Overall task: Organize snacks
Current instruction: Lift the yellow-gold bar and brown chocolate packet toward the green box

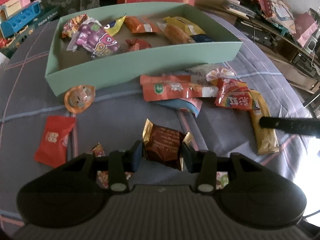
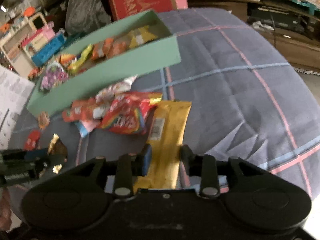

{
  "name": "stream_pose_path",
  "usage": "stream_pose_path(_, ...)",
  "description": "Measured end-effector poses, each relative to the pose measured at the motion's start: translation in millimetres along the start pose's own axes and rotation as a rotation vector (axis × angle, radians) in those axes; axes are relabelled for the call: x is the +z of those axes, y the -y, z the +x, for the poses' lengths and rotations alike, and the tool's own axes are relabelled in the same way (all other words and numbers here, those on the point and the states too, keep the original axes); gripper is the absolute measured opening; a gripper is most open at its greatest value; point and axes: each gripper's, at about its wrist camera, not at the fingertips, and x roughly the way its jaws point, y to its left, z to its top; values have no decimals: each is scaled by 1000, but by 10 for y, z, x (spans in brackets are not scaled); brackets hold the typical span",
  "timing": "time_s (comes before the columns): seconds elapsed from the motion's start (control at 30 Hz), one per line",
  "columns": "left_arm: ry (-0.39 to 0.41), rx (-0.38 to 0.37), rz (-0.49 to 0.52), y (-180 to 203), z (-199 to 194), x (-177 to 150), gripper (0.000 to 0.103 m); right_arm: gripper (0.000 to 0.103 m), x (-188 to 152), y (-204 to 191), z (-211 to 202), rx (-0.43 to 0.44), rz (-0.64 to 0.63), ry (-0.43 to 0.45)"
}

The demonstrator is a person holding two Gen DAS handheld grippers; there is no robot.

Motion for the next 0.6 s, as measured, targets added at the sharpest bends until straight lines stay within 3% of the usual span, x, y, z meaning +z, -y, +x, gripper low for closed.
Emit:
stream_pose_path(0.13, -7, -3, -16, -39, 6, -1, 42, 49, -12, -156, 63, -34, -76, 24)
stream_pose_path(0.2, -5, -3, -20, -47, 3, 2, 42, 49, -22, -253, 105, -68, -143, 40)
stream_pose_path(0.37, -2, -5, -25, -43, -9, 0, 42, 32, -9, -274, 77, -67, -178, 33)
stream_pose_path(0.6, 18, -23, -29, -17, -53, 23, 42, 22, -12, -9, -117, -56, -66, 38)
